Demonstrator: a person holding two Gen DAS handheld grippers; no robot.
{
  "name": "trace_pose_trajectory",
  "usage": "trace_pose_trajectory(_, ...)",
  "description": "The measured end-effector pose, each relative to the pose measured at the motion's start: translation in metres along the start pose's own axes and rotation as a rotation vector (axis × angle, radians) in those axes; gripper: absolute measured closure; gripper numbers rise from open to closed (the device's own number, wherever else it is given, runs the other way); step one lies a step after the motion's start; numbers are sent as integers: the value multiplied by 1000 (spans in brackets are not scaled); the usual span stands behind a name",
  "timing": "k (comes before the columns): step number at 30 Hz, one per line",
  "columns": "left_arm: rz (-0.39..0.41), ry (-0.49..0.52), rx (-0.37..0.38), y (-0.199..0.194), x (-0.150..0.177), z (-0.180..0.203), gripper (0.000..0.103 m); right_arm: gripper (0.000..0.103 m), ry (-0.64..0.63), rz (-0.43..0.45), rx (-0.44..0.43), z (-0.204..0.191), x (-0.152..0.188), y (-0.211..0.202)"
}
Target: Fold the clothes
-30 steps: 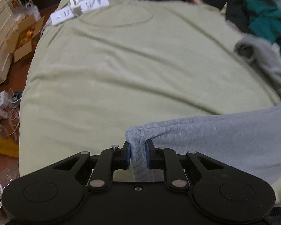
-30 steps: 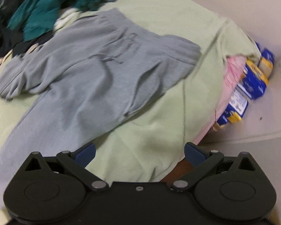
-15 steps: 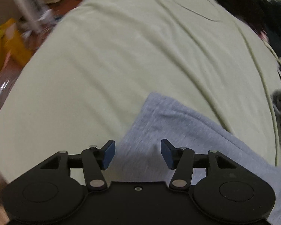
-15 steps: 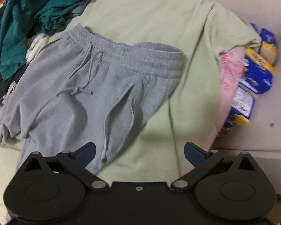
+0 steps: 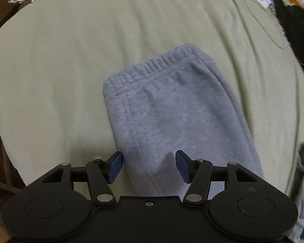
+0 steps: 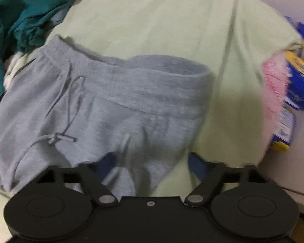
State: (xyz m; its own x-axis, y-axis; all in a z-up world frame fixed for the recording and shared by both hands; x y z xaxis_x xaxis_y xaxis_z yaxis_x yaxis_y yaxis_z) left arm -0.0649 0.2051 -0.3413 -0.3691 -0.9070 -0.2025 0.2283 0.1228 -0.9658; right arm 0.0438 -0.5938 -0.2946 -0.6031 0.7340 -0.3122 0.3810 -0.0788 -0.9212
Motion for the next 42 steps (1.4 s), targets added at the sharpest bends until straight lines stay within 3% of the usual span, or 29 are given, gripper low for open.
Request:
trace_pose_trajectory(5, 8, -58, -73, 11, 5, -7, 48, 74, 0, -8, -13, 2, -9, 11)
trace_pose_trajectory(8, 27, -101, -64, 9, 6, -11, 69, 85, 4, -12, -22, 4, -17, 16)
trace_pose_trajectory(10, 62, -106, -76, 0, 6, -11, 94, 89, 32, -10, -34, 9, -24, 13)
trace_pose_trajectory(14, 97, -71, -101, -21, 5, -8, 95, 93, 59, 17, -37, 9, -31, -3)
trace_pose_trajectory(18, 110, -87, -69, -53, 0, -16, 94, 95, 85, 44, -48, 8, -40, -23)
trace_pose_trajectory(26, 110, -19, -89, -88, -6, -18, 96, 96, 37, 43, -3, 11, -60, -52)
trace_pose_trajectory(32, 99, 29, -100, -55, -3, -20, 96, 96, -32, 20, 71, 24, -51, -35)
trace_pose_trajectory(37, 64, 9, -125, -39, 14, -44, 96, 96, -39, 8, 132, 37, -41, -12)
trace_pose_trajectory(42, 70, 40, -124, -33, 18, -50, 96, 91, -41, 11, 135, 38, -40, -2)
Point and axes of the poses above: each gripper's, at about its wrist camera, not at the fingertips, and y roughly the way its jaws point, z to its right, x to its underside, the point moved 1 cm from there along y, roughly the way its jaws point, and after that the axes turned 7 degrees about z, right-handed, at the moved point
